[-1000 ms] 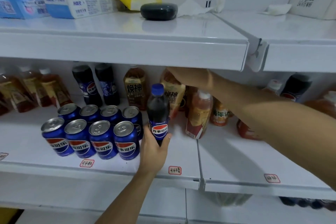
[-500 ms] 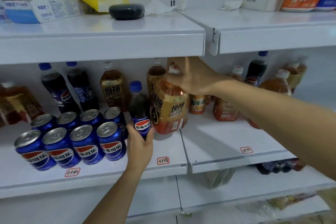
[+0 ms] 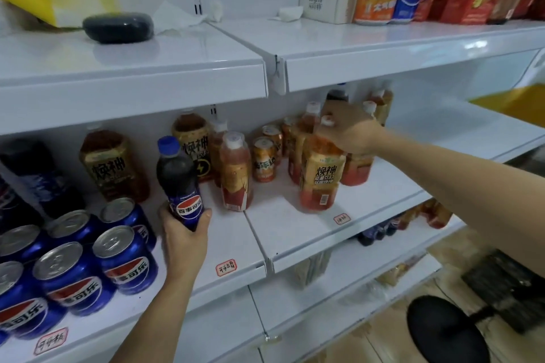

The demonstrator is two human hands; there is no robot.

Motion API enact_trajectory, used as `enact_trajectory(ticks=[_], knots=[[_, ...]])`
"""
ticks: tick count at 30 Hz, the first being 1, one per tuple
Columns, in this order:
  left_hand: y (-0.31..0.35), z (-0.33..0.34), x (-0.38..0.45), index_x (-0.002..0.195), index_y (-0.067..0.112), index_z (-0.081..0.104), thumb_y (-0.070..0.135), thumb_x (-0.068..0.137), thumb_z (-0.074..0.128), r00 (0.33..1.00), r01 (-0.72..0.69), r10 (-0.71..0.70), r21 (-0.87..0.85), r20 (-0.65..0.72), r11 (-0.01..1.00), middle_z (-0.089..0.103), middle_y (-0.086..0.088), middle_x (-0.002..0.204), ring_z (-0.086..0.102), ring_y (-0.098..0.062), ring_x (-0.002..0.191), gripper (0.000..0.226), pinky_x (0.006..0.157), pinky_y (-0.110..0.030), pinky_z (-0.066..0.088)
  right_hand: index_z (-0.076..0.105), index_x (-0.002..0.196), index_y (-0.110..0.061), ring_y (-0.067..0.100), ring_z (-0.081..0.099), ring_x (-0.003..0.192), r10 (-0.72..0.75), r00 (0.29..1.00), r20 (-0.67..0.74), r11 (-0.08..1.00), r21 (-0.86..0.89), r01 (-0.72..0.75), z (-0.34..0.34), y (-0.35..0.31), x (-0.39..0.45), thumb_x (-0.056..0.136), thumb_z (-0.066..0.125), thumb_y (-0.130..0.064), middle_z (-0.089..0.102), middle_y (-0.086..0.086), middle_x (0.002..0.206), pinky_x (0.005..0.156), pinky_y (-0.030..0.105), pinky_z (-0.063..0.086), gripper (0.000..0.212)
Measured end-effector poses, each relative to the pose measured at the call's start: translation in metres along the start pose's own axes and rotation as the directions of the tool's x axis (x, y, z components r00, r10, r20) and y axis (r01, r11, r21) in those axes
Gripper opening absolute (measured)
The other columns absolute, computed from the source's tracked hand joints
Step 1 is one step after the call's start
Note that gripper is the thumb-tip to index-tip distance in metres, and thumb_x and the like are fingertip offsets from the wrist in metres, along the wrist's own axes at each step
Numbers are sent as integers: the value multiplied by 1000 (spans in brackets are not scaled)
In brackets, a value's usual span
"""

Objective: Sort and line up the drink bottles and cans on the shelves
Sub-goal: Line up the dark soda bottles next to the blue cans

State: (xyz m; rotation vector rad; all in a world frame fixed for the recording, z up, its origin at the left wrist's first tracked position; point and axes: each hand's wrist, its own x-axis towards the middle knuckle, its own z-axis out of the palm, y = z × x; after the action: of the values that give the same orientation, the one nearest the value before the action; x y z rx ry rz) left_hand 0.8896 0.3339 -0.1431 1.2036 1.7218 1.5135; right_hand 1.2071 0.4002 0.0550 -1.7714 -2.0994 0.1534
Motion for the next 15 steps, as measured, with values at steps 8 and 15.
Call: enact_trajectory(ticks=[8,15], knots=[[0,0,1,147,19,35,19,87,80,1000,-8,8,2,9,1000,54,-9,142,53,-18,114,76,94,-36,45,53,112,-9,23,59,74,231,973,3,945,-237,-224,3,26,15,102,40,-55,62,11,89,62,35,47,49],[1,1,0,146,19,34,20,87,80,1000,4,-4,20,-6,1000,53,-10,143,56,-25,120,75,94,-36,45,47,136,-17,38,57,119,-135,990,-37,830,-550,93,9,-45,15,105,33,-56,57,14,130,92,49,51,52]])
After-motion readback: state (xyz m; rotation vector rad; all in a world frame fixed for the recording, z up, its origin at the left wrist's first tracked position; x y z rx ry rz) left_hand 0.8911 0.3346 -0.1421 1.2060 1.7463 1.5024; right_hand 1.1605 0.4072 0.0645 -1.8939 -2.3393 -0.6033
